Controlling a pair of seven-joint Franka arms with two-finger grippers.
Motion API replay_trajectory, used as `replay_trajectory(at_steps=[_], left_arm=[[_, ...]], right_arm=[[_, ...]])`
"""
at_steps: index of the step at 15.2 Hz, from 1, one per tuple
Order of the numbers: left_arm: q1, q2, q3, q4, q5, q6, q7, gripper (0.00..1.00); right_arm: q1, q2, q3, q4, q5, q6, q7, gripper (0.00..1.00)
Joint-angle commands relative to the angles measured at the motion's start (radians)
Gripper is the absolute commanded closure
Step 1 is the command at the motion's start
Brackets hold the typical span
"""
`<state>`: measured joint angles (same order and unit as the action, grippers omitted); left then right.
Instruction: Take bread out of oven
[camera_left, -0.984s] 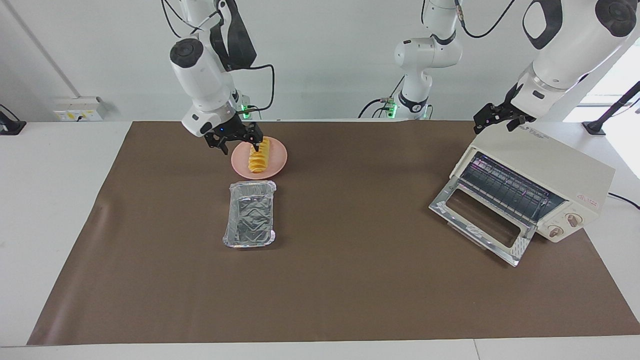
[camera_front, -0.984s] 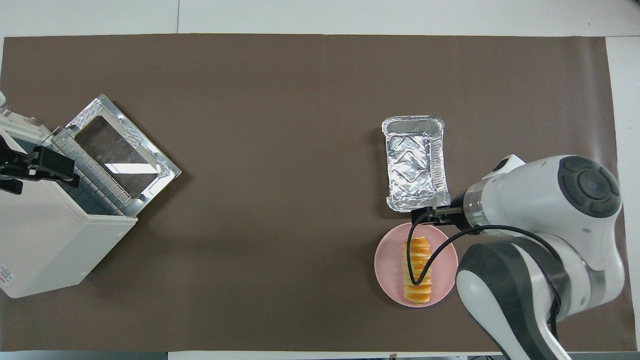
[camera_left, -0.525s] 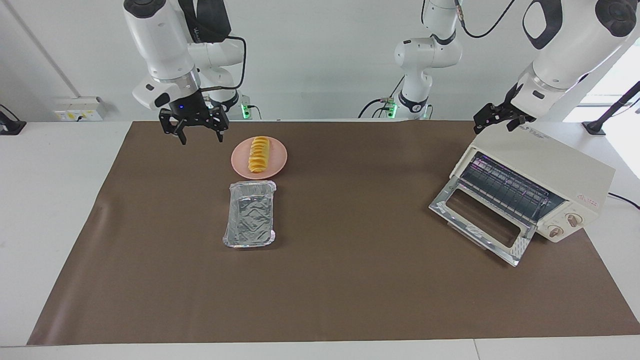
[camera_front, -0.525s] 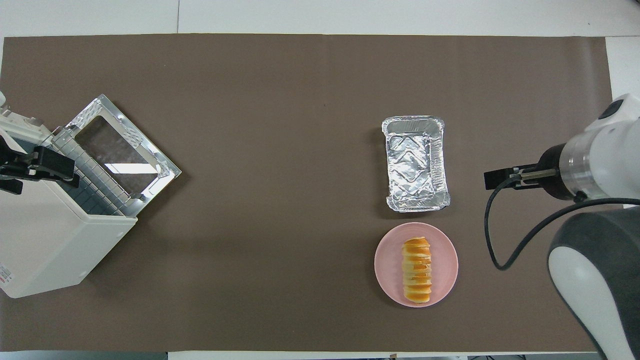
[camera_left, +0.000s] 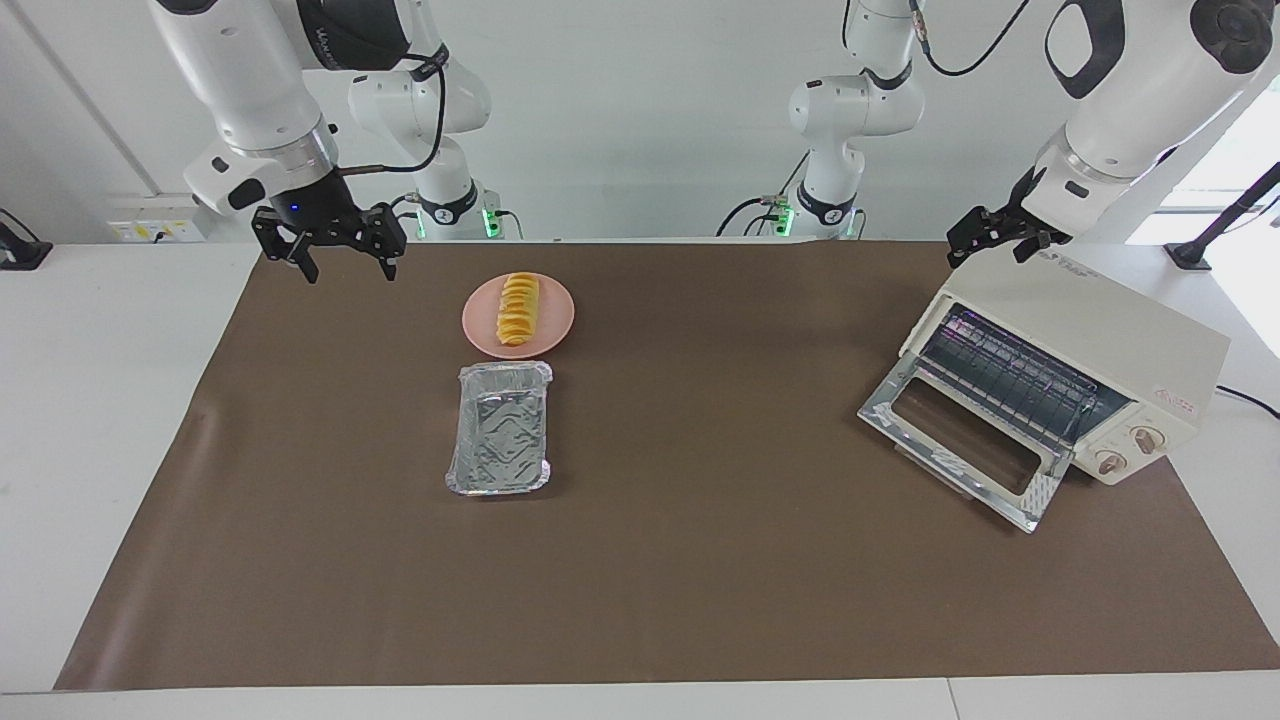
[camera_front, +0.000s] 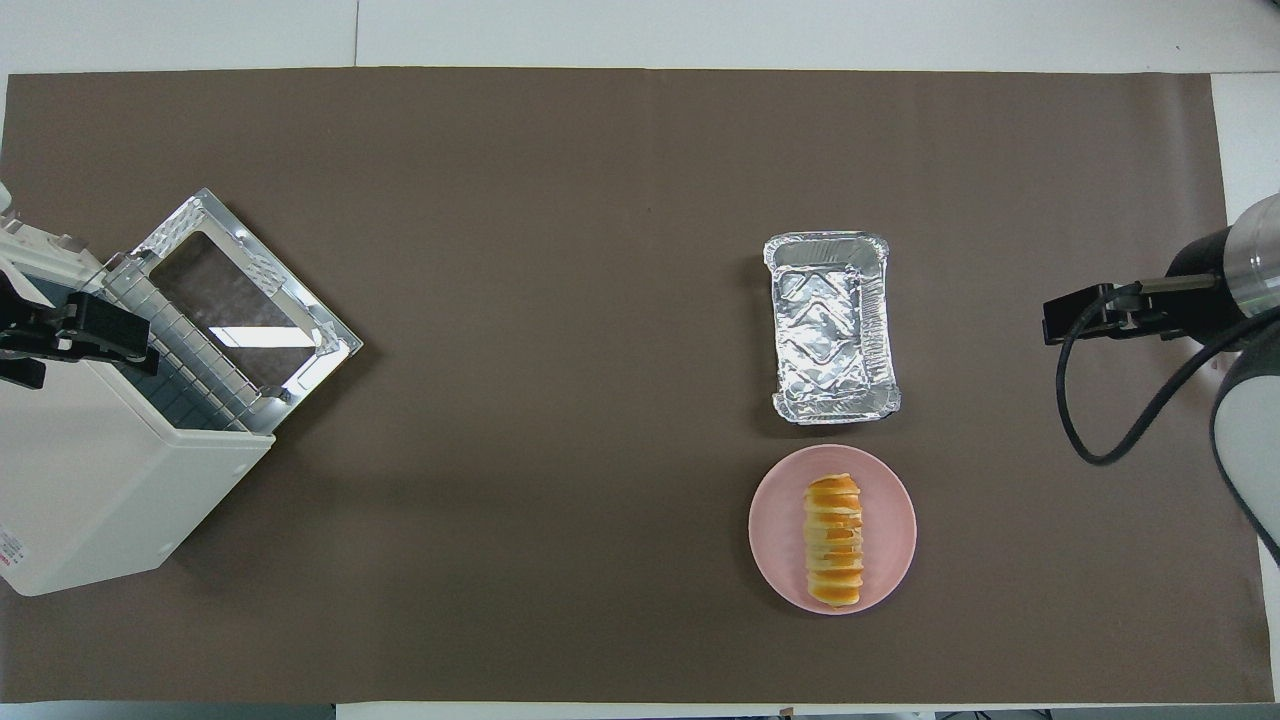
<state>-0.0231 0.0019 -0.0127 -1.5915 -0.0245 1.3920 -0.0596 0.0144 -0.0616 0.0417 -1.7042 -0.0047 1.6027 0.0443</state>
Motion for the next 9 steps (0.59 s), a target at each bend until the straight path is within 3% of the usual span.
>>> replay_trajectory(at_steps=[1,9], left_arm=[[0.009,-0.026,-0.009,-0.028,0.015,0.019,0.001,0.00],[0.009,-0.026,-0.009,-0.028,0.014,0.019,0.001,0.00]], right_arm=[[-0.024,0.014,0.010,0.029,-0.014,-0.050,-0.018,0.00],[-0.025,0.008,0.010,0.017,-0.014,-0.058,-0.018,0.00]])
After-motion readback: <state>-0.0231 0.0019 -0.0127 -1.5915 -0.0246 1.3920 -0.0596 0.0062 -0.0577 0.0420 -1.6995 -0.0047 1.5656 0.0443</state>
